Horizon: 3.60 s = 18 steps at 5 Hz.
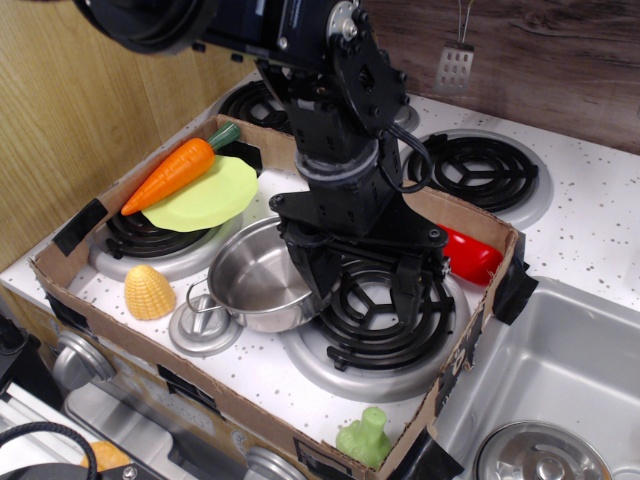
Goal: Take carrot off plate
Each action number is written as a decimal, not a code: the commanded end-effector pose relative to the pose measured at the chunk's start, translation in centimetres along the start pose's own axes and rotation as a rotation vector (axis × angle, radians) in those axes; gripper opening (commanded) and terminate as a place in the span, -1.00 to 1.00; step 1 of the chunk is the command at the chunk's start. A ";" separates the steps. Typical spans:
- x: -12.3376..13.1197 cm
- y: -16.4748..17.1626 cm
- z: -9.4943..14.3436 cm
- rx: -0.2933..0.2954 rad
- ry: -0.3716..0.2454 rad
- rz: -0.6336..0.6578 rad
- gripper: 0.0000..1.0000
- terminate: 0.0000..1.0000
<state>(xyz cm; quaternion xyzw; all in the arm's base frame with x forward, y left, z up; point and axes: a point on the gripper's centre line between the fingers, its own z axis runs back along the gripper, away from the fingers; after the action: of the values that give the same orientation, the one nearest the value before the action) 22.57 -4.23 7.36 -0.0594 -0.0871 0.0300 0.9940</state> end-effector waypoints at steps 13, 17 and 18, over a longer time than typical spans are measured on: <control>11.0 20.7 -0.7 0.080 -0.046 -0.255 1.00 -1.00; 9.1 21.0 -1.4 0.102 -0.070 -0.259 1.00 -1.00; 8.9 21.2 -1.2 0.109 -0.074 -0.275 -1.00 -1.00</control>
<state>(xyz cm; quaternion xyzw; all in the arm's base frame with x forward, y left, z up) 29.94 16.91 2.64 -0.0140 -0.1049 -0.0934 0.9900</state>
